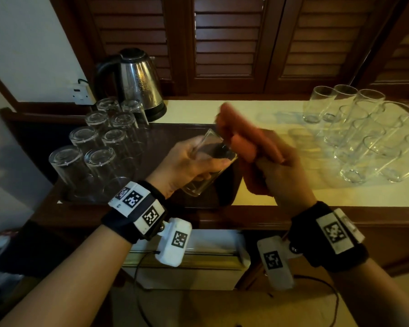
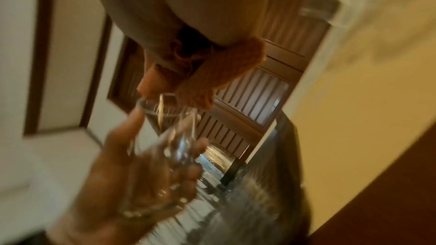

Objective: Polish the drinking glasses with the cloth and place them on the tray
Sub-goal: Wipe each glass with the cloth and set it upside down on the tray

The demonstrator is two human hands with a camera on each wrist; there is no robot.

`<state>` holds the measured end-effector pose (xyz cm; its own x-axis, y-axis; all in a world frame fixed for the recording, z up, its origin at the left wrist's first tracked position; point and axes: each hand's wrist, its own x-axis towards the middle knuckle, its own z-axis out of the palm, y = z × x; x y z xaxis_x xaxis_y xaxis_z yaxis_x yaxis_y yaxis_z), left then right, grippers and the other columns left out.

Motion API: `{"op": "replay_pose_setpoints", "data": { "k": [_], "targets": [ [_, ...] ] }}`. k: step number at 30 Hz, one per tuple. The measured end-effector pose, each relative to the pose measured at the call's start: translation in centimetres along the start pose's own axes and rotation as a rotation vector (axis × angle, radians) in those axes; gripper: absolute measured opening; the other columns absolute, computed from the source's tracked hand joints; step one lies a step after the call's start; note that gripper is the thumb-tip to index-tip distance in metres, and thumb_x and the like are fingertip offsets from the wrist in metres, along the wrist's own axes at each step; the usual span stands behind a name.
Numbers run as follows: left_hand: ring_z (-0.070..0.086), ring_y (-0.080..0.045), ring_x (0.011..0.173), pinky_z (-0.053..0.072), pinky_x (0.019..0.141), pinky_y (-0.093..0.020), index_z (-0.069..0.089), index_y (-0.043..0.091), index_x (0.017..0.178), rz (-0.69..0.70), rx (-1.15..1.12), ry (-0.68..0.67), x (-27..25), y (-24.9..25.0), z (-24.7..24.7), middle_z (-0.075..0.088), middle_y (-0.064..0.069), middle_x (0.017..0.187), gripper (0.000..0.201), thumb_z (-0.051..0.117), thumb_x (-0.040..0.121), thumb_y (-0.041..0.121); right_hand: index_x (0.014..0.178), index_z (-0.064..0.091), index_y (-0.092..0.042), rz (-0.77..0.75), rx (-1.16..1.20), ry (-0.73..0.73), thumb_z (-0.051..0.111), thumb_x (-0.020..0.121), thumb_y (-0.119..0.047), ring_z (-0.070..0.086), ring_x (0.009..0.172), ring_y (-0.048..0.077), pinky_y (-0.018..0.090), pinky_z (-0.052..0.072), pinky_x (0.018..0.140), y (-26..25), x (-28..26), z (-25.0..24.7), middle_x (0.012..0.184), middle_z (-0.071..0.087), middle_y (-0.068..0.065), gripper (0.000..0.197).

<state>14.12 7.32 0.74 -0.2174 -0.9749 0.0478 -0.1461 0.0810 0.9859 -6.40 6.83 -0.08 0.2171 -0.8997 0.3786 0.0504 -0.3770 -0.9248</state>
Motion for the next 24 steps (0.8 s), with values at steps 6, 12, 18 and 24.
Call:
{"op": "replay_pose_setpoints", "data": {
  "k": [6,12,18,24],
  "targets": [
    [0.070,-0.016,0.089,0.057,0.082,-0.028,0.066,0.013,0.115,0.065,0.103,-0.115,-0.3,-0.3,-1.3,0.073,0.001,0.097,0.061,0.080,0.063,0.042,0.127,0.065,-0.007,-0.286,-0.484,-0.349,0.045,0.089,-0.012,0.061,0.101,-0.001,0.010,0.048,0.077,0.9,0.2,0.1,0.124,0.060,-0.001,0.043],
    [0.067,-0.009,0.100,0.055,0.089,-0.030,0.065,0.029,0.118,0.099,0.299,-0.245,-0.3,-0.2,-1.8,0.070,0.006,0.108,0.059,0.078,0.065,0.050,0.131,0.059,-0.017,-0.025,-0.466,-0.740,0.051,0.085,0.022,0.062,0.062,-0.005,0.009,0.043,0.055,-1.1,1.1,-0.8,0.088,0.064,-0.019,0.061],
    [0.067,-0.009,0.086,0.051,0.077,-0.023,0.066,0.017,0.112,0.036,0.171,-0.233,-0.3,-0.4,-2.1,0.071,0.010,0.094,0.056,0.079,0.064,0.043,0.098,0.063,-0.008,-0.253,-0.541,-0.276,0.063,0.081,0.015,0.060,0.074,-0.006,0.008,0.045,0.064,-1.7,1.9,-1.0,0.087,0.059,-0.012,0.029],
    [0.068,-0.008,0.079,0.054,0.068,-0.018,0.064,0.007,0.118,0.030,0.050,-0.164,0.0,0.0,-2.6,0.072,0.009,0.085,0.047,0.076,0.074,0.017,0.111,0.071,-0.002,-0.369,-0.527,-0.215,0.057,0.080,0.001,0.059,0.086,0.008,0.023,0.045,0.070,0.8,0.5,0.4,0.103,0.063,-0.010,0.035]
  ]
}}
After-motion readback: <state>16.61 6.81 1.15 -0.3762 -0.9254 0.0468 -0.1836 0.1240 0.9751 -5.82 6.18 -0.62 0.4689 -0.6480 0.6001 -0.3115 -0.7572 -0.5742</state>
